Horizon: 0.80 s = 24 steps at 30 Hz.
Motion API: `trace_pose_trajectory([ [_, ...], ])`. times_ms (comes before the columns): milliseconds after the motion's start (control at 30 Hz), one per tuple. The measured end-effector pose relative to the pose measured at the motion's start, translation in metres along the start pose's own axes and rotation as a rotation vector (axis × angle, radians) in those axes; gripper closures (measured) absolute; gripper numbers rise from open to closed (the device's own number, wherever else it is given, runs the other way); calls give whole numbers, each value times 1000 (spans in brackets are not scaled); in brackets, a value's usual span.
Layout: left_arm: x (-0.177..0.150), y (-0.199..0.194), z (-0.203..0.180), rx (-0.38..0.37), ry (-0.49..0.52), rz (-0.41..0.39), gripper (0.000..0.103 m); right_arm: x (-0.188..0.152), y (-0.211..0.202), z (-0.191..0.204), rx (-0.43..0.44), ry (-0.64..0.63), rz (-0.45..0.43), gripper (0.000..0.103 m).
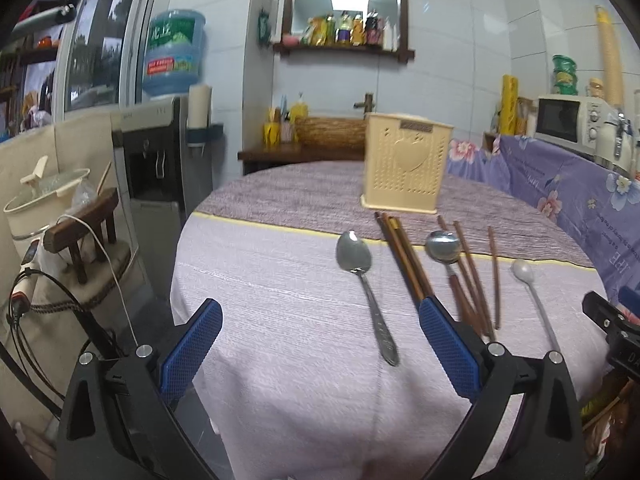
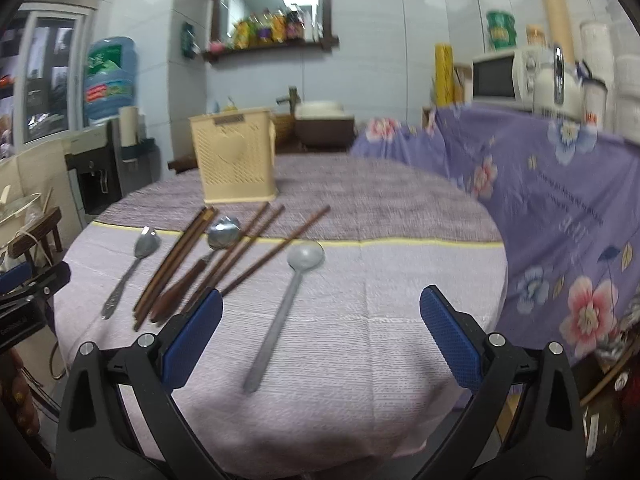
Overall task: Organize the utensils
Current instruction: 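Lower the left tool onto the silver spoon and close on its handle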
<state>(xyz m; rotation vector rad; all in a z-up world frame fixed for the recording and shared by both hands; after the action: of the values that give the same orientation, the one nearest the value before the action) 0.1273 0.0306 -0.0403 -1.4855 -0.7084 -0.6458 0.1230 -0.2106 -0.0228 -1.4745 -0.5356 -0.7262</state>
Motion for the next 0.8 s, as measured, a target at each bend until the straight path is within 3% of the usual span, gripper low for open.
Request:
trace_pose_trajectory([
  [233,24,22,-1,50,70,91,5,9,42,-13,-4,18,206,5],
  [433,39,48,-11,51,106,194,5,19,57,0,-7,-18,270,7],
  [567,47,57,-17,50,125,226,5,28,68,15,-27,-72,305,18],
  [800,49,69,-21,34,111,271,5,32,95,21,-47,-36,402,40],
])
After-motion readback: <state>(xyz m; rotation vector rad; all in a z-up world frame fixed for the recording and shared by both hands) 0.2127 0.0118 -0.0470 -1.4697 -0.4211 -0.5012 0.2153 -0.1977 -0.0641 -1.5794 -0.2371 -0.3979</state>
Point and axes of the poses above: each gripper's, at about its wrist camera, not at the fingertips, and y roughly the way its jaws point, z to its left, x to its top, the point moved 7 cm from there along y, roughly the way its jaws point, and after that the axes turned 14 degrees about z, right-handed, at the moved point
